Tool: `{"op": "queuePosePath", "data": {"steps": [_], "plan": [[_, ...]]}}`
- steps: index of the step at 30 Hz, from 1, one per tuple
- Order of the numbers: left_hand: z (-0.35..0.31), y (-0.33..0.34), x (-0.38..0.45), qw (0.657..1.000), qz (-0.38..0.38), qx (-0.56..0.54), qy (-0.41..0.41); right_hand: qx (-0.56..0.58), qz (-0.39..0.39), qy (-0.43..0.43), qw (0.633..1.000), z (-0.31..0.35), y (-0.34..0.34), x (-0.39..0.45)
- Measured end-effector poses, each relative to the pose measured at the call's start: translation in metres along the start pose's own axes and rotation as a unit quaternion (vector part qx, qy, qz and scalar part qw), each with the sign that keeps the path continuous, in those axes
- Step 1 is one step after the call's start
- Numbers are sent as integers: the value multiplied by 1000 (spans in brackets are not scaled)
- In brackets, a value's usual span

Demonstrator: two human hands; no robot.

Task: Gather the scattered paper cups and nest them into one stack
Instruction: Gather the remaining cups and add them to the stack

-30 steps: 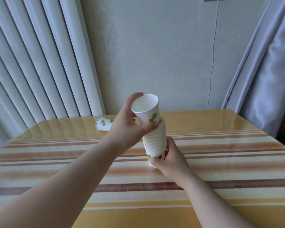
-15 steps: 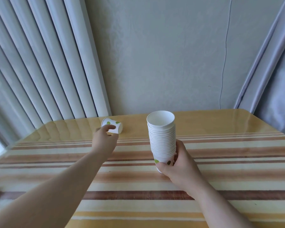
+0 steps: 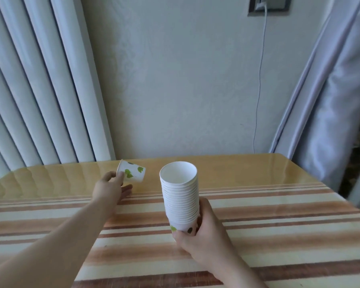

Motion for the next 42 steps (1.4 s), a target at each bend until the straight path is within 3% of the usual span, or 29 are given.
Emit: {"op": "queuePosePath", "data": {"steps": [5,8,10,15,18,20,25,34,38,42], "plan": [[-37,41,-68,976,128,-177,14,-2,1,7,1000,3,-1,-1],[-88,54,-118,938,188,-279,81,-3,1,9,1000,4,-1,-1],[-122,58,-152,920,222,-284,153,-4,2,5,1000,5,-1,-1],[-157,74,-226,891,264,-35,367,-4,3,-3,1000,7,-1,-1],[-136,88,-243,858,279,98,420,-2,6,-4,1000,8,0,0],[-130,87,-245,850,255,122,445,0,8,-7,1000,9,1,0],[-124,87,-236,875,233,100,413,7,10,-3,1000,10,1,0],[-103,89,-232,866,193,155,435,7,9,8,1000,11,-2,-2],[-72,89,-218,888,247,159,353,6,6,8,1000,14,-3,-3],[-7,87,-201,890,303,234,247,-1,-4,8,1000,12,-4,-1]]}}
Point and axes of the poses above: each hand's wrist, its own x-axis towards the middle knuckle, its own y-axis out of the palm, z = x × y, the point moved 10 cm from there along x, towards the middle knuckle, and after that the axes turned 6 degrees about -y, right-handed, at the moved point
